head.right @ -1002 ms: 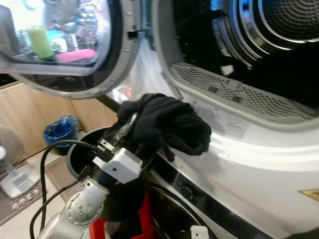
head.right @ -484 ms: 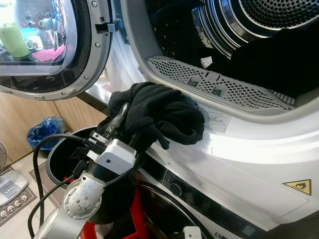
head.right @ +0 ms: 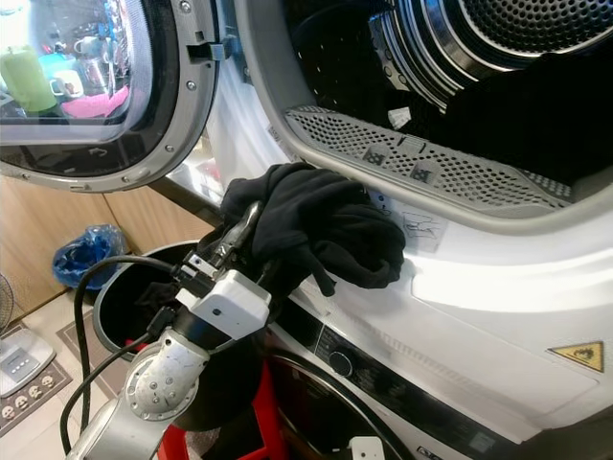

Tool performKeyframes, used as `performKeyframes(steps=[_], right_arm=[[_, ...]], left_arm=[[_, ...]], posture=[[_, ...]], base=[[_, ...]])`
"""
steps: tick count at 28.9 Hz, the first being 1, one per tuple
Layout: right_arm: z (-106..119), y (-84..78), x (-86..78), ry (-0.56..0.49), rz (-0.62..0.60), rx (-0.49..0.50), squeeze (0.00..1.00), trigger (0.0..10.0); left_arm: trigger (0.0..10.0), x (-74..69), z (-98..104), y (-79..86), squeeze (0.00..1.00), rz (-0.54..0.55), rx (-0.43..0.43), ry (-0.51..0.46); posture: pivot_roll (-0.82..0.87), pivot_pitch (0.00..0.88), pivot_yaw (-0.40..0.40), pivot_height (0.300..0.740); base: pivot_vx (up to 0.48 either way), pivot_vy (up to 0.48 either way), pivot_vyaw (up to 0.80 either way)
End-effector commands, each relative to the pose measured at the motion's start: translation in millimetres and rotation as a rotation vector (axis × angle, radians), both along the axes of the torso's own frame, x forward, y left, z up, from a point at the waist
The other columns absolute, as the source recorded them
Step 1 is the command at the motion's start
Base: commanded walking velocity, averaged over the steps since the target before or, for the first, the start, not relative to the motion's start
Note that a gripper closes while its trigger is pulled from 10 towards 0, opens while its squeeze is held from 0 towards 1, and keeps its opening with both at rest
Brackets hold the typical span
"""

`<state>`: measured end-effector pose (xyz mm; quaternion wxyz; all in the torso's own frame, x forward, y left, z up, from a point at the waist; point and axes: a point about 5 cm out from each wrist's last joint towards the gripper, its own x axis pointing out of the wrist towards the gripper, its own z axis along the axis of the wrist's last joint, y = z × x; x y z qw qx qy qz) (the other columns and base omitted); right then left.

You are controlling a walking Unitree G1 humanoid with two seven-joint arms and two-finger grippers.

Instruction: Clothes washing

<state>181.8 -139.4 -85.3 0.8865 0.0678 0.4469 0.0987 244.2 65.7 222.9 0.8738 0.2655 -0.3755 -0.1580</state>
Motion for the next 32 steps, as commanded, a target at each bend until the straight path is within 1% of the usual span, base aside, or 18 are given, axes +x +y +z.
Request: performKeyframes(steps=[1, 6, 12, 16, 17, 21, 32], right_arm=[[-1.3, 0.2, -2.8, 0.007, -0.013, 0.004, 0.0, 10.0], [-3.4, -1.9, -6.8, 0.025, -0.018, 0.0, 0.0, 10.0], [-3.5, -2.0, -7.3, 0.024, -0.022, 0.007, 0.0, 10.0], [-3.4, -1.7, -7.6, 0.021, -0.014, 0.015, 0.0, 10.0], [-3.9, -2.3, -8.7, 0.025, -0.009, 0.012, 0.0, 10.0], [-4.9, -3.6, -10.8, 0.033, -0.002, 0.01, 0.0, 10.0], [-4.6, -0.3, -10.5, 0.032, 0.008, 0.023, 0.0, 10.0]], left_arm=[[10.0, -5.5, 11.3, -1.6, 0.0, -0.02, -0.008, -0.062], [10.0, -5.8, 13.4, -2.2, 0.0, -0.027, -0.011, -0.072], [10.0, -5.2, 14.9, -2.0, 0.0, -0.022, -0.026, -0.07], [10.0, -3.6, 16.2, 0.9, 0.0, -0.006, -0.055, -0.064], [10.0, -2.6, 15.9, 1.8, 0.0, -0.002, -0.068, -0.05], [10.0, -3.2, 17.4, 2.1, 0.0, 0.0, -0.065, -0.07], [10.0, -5.8, 19.1, -0.6, 0.0, -0.016, -0.047, -0.094]], posture=[[0.1, 0.023, 0.005, 0.74], [0.1, 0.021, 0.004, 0.74], [0.1, 0.02, 0.006, 0.74], [0.1, 0.022, 0.006, 0.74], [0.11, 0.022, 0.006, 0.74], [0.11, 0.022, 0.006, 0.74], [0.11, 0.025, 0.006, 0.74]], base=[[0.0, 0.0, 0.0], [0.0, 0.0, 0.0], [0.0, 0.0, 0.0], [0.0, 0.0, -0.78], [0.0, 0.48, -0.77], [0.0, 0.438, -0.75], [0.0, 0.0, -0.72]])
